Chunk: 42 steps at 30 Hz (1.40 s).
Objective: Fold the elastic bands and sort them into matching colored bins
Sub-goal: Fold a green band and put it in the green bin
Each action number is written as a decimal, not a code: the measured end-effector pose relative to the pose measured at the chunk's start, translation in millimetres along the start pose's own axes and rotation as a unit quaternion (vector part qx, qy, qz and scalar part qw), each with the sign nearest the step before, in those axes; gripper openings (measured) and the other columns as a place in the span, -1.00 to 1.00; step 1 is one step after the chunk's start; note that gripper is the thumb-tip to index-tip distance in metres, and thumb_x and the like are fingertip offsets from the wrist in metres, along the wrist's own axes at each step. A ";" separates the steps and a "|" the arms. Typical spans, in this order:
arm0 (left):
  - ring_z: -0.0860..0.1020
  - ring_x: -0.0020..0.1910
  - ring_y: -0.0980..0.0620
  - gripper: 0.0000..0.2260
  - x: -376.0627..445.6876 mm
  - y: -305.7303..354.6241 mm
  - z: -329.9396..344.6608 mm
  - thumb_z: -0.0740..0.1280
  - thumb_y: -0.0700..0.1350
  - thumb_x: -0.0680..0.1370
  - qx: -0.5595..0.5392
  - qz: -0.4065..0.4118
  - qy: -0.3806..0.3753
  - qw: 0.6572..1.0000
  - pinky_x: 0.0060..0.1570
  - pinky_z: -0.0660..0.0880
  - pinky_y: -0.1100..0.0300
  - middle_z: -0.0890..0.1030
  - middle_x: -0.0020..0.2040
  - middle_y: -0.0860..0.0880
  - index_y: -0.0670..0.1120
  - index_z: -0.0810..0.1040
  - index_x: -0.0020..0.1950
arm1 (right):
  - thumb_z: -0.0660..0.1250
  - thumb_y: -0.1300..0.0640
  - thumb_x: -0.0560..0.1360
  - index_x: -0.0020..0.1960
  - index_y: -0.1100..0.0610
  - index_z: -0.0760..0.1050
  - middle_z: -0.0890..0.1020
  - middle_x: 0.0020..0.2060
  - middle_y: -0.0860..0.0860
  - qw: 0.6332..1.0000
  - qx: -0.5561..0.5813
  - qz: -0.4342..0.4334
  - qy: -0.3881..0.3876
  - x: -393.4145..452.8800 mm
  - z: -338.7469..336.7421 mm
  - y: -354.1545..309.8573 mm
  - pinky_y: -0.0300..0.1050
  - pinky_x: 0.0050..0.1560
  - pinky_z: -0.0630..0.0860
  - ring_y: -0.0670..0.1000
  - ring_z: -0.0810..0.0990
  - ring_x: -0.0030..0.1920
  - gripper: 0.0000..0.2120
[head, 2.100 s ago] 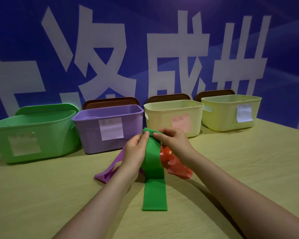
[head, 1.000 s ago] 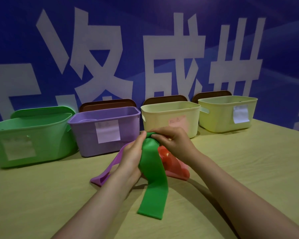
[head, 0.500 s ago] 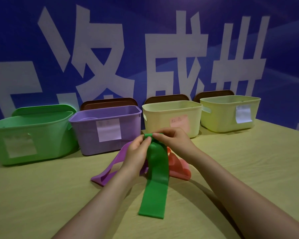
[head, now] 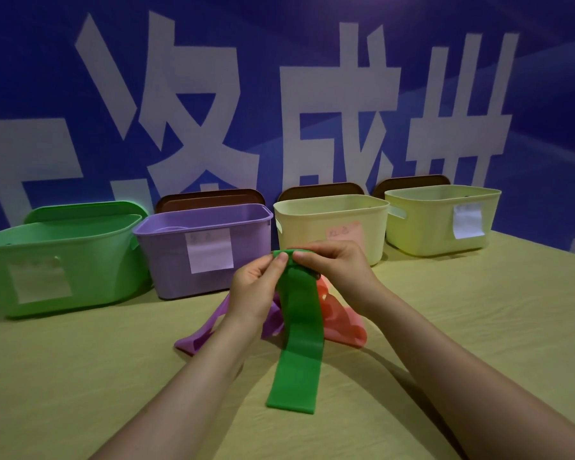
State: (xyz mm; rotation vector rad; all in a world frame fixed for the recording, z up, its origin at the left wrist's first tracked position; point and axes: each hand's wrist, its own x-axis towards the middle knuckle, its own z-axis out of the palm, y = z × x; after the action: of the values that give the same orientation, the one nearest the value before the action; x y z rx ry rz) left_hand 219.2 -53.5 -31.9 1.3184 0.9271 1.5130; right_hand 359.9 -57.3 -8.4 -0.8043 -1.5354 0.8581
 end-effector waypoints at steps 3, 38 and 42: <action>0.66 -0.03 -0.11 -0.86 -2.2 2.0 -0.3 0.30 -0.12 0.58 0.002 0.015 0.002 1.000 0.05 0.57 0.00 0.70 -0.11 -0.14 -0.04 0.66 -0.05 | 0.37 0.26 0.49 -0.04 0.08 0.64 0.70 -0.25 -0.10 1.000 0.004 -0.014 0.010 -1.2 2.8 0.4 -0.34 -0.21 0.55 -0.17 0.66 -0.20 -0.87; 0.58 -0.22 0.01 -0.82 -8.2 -0.2 13.0 0.27 -0.02 0.60 -0.022 -0.080 0.073 0.994 -0.25 0.47 0.19 0.64 -0.20 -0.06 -0.02 0.58 -0.15 | 0.39 0.29 0.48 0.08 0.01 0.60 0.64 -0.15 -0.16 0.965 -0.211 -0.154 0.018 1.9 2.4 14.7 -0.35 -0.03 0.53 -0.21 0.61 -0.07 -0.75; 0.60 -0.17 -0.05 -0.77 -9.0 6.9 14.8 0.29 0.09 0.56 -0.054 -0.103 0.096 0.989 -0.19 0.48 0.14 0.65 -0.18 -0.08 -0.03 0.58 -0.14 | 0.39 0.29 0.48 0.09 0.12 0.64 0.67 -0.13 -0.04 0.954 -0.233 -0.184 0.039 4.1 0.0 16.5 -0.31 -0.04 0.55 -0.14 0.61 -0.09 -0.78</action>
State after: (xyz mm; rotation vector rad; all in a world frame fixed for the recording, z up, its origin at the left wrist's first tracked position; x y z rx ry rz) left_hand 233.0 -64.5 -26.0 0.9805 1.0521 1.5240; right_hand 360.0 -45.6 -20.8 -0.8333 -1.7704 0.1862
